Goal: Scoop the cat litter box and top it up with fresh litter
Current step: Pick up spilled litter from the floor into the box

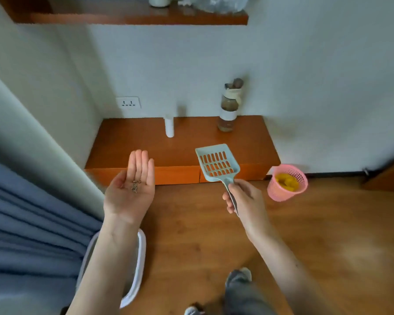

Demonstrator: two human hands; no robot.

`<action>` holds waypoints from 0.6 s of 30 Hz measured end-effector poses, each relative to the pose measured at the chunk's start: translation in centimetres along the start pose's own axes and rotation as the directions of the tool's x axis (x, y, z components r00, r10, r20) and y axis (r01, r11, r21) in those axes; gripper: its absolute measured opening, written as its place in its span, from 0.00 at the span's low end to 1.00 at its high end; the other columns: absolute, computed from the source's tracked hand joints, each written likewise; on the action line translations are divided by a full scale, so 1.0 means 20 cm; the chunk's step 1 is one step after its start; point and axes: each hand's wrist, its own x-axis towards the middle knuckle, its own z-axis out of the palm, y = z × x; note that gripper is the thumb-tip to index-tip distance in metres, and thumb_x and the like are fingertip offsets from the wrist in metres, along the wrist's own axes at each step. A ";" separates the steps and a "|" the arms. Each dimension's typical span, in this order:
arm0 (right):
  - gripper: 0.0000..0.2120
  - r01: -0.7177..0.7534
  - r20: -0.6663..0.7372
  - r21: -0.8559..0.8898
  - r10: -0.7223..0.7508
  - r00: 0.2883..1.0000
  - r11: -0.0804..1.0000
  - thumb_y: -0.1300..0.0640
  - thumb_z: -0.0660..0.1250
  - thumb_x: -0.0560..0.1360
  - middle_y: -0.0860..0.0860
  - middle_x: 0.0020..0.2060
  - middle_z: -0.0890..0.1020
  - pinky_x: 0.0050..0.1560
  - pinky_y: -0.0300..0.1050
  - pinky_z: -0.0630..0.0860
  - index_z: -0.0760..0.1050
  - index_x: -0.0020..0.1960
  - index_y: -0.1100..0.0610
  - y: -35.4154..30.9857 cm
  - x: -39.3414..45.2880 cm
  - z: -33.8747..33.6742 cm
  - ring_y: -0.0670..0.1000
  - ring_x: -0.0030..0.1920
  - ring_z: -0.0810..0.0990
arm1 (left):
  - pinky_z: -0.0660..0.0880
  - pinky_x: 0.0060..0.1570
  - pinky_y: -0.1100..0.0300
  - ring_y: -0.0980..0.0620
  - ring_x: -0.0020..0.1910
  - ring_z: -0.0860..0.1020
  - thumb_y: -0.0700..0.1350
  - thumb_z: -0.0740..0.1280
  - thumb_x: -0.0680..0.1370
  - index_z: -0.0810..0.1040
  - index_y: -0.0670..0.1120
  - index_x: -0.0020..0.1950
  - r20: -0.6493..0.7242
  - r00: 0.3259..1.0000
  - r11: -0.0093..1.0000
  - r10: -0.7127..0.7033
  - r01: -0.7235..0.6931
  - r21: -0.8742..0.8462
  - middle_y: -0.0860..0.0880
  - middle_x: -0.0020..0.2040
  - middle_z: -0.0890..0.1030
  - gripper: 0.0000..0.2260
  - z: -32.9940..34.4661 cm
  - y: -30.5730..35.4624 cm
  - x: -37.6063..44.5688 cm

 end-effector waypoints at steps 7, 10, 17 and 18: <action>0.06 -0.038 -0.299 0.059 0.054 0.953 0.998 0.57 0.62 0.80 0.49 0.32 0.80 0.31 0.38 0.72 0.77 0.53 0.54 0.00 -0.14 -0.38 0.45 0.31 0.74 | 0.76 0.59 0.51 0.43 0.55 0.82 0.44 0.50 0.84 0.82 0.36 0.57 -0.012 0.974 0.968 -0.228 0.228 0.106 0.40 0.57 0.83 0.22 0.08 -0.37 0.03; 0.07 -0.035 -0.405 0.080 0.065 0.912 0.996 0.59 0.61 0.80 0.49 0.31 0.79 0.29 0.36 0.71 0.78 0.53 0.55 0.01 -0.19 -0.56 0.44 0.30 0.73 | 0.76 0.60 0.51 0.42 0.55 0.82 0.45 0.49 0.84 0.81 0.36 0.58 -0.032 0.954 0.943 -0.299 0.301 0.143 0.40 0.57 0.83 0.23 0.11 -0.57 0.03; 0.09 0.017 -0.566 0.097 0.041 0.823 0.995 0.63 0.60 0.79 0.53 0.29 0.75 0.27 0.39 0.68 0.77 0.43 0.60 0.07 -0.27 -1.08 0.47 0.29 0.70 | 0.74 0.64 0.51 0.42 0.59 0.80 0.42 0.52 0.84 0.77 0.36 0.62 -0.045 0.919 0.884 -0.392 0.389 0.258 0.39 0.59 0.81 0.18 0.12 -1.15 0.01; 0.09 0.022 -0.583 0.105 0.044 0.812 0.994 0.63 0.60 0.79 0.53 0.29 0.74 0.26 0.39 0.68 0.77 0.43 0.62 0.08 -0.26 -1.17 0.47 0.28 0.70 | 0.74 0.64 0.51 0.43 0.60 0.80 0.41 0.52 0.84 0.77 0.36 0.62 -0.049 0.916 0.880 -0.397 0.395 0.264 0.39 0.60 0.81 0.17 0.13 -1.24 -0.01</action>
